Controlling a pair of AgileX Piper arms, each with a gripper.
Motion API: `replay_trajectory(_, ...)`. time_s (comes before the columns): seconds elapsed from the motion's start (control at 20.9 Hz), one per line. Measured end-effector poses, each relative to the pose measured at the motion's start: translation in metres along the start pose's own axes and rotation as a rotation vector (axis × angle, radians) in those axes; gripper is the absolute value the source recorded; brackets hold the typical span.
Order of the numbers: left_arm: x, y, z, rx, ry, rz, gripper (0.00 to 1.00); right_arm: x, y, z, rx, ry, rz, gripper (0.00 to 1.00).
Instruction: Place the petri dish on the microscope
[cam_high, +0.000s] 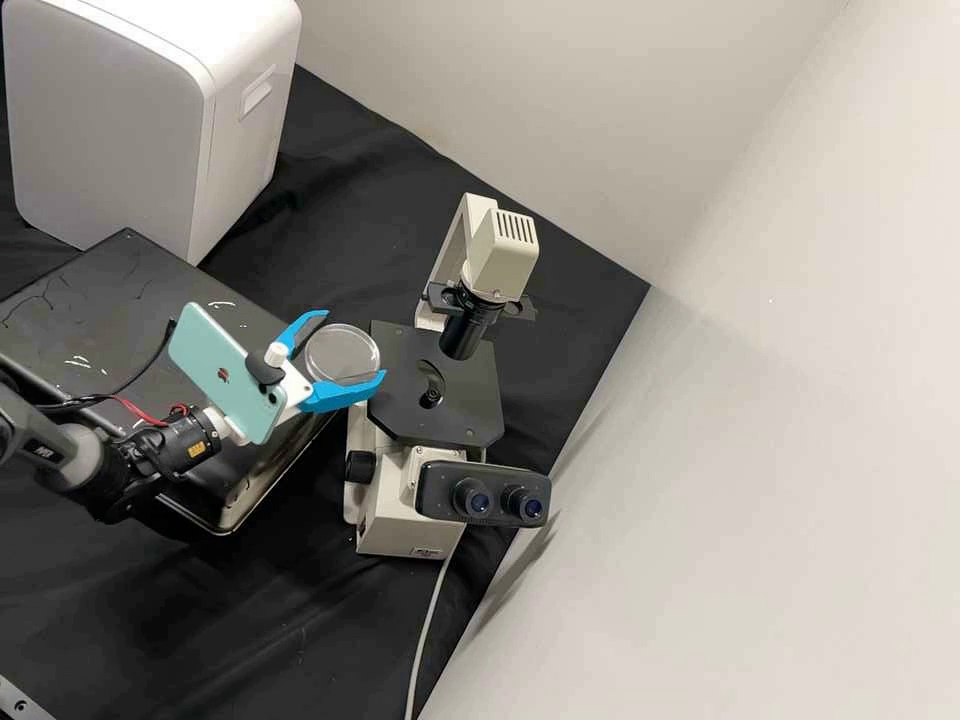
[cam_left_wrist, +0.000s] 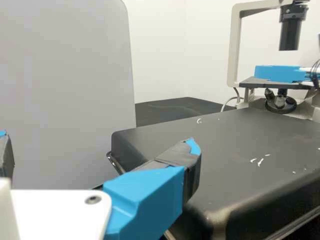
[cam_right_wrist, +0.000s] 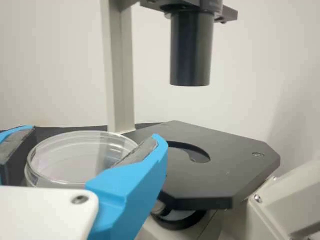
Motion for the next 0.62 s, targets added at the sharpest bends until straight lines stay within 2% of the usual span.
replay_trajectory(0.33,0.001,-0.0022,0.0,0.004,0.003,-0.012,1.0,0.036,-0.001,0.012,-0.01,-0.014,0.031,0.0)
replay_trajectory(0.53,0.001,-0.0031,0.0,0.006,0.004,-0.017,1.0,0.051,-0.001,0.017,-0.037,-0.034,0.042,0.0)
replay_trajectory(0.62,0.001,-0.0039,0.0,0.008,0.005,-0.021,1.0,0.056,-0.001,0.02,-0.04,-0.039,0.044,0.0)
